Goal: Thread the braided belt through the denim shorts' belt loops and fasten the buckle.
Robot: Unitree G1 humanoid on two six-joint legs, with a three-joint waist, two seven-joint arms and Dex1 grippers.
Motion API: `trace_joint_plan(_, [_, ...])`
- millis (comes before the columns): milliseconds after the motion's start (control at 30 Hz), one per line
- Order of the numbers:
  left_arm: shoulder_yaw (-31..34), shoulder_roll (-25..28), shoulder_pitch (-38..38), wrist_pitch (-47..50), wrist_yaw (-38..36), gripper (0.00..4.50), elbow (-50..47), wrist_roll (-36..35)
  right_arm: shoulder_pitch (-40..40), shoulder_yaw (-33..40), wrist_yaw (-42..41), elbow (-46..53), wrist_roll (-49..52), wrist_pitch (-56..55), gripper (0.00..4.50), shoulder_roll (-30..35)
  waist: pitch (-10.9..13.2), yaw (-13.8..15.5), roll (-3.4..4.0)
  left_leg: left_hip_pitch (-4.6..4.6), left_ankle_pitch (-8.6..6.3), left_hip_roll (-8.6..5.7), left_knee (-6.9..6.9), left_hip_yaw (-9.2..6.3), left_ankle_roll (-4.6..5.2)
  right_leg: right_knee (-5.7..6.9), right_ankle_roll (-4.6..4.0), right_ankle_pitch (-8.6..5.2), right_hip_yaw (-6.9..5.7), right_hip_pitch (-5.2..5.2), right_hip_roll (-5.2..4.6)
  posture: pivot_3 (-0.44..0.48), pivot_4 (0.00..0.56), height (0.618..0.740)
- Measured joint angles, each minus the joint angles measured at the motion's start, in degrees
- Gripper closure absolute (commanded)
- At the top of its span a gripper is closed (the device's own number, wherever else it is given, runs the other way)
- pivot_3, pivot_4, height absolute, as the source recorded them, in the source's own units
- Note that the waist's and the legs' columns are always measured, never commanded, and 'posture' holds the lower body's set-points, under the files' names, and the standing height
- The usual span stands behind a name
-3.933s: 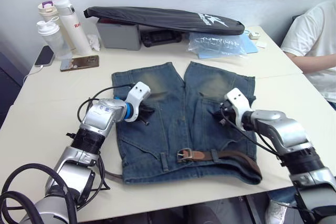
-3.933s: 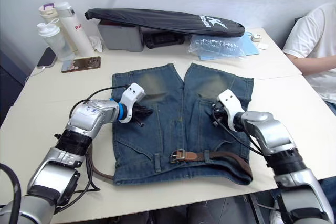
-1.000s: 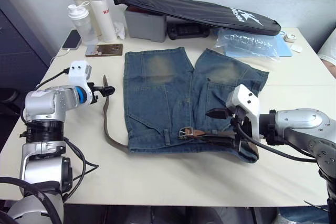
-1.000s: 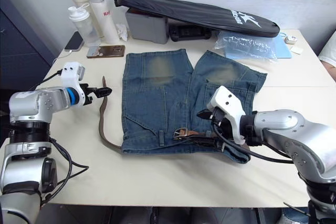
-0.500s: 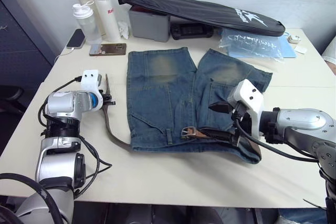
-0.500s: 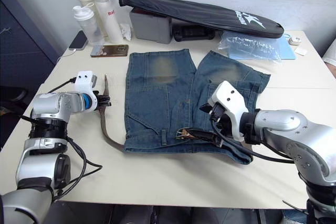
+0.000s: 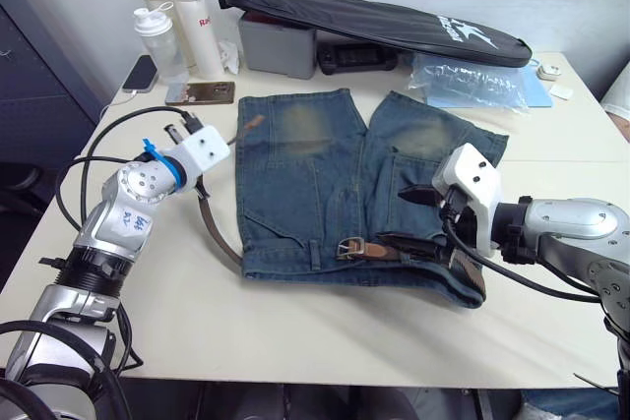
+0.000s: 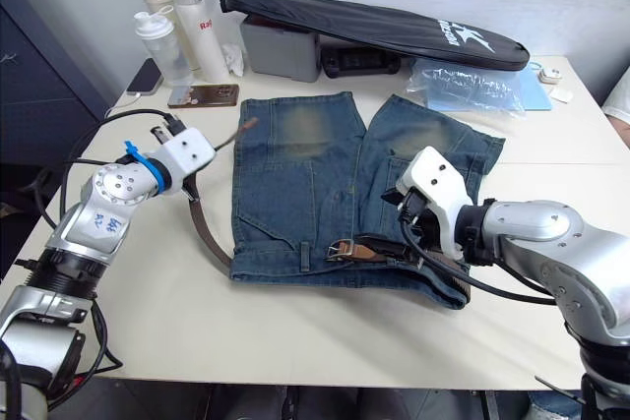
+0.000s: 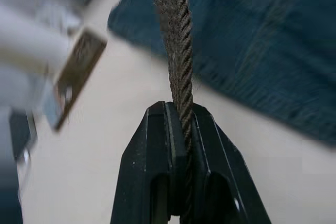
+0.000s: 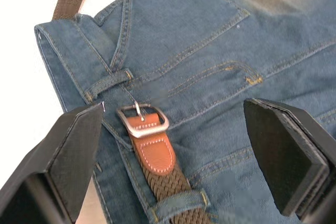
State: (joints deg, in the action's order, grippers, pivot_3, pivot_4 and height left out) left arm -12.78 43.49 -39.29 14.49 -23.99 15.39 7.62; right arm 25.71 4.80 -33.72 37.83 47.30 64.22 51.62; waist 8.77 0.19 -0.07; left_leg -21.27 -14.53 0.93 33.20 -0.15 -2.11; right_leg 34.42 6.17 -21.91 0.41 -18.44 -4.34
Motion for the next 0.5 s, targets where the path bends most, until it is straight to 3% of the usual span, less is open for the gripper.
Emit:
trace_joint_plan(167, [-1.27,0.57,2.04,-10.69,-1.03,4.48,-0.55,2.06,-0.06,-0.11,-0.55,-0.03,-0.80,-0.62,0.00,0.11,0.00,-0.09,0.00,-0.04,-0.04,0.01,0.00,0.00,0.08,0.13,0.00,0.00,0.03,-0.02,-0.02,0.000,0.150,0.740])
trace_joint_plan(300, [-1.63,2.23,6.01,-28.85,-8.55,4.48,-3.10,-0.39,-0.52,-0.16,-1.39,-0.12,-1.72,-1.44,0.00,0.95,-0.01,-0.19,0.01,-0.05,-0.06,0.06,0.01,0.01,0.15,0.17,0.00,0.00,0.02,-0.03,-0.02,0.000,0.150,0.740])
trace_joint_plan(500, [-1.21,3.78,7.10,-37.47,-16.80,4.48,-1.68,-4.60,-4.13,-2.18,-7.35,2.29,-4.15,-6.47,0.00,5.12,-0.03,-0.39,0.05,-0.02,-0.22,0.06,0.09,0.02,0.55,0.29,0.00,0.00,0.05,-0.03,-0.01,0.000,0.150,0.740])
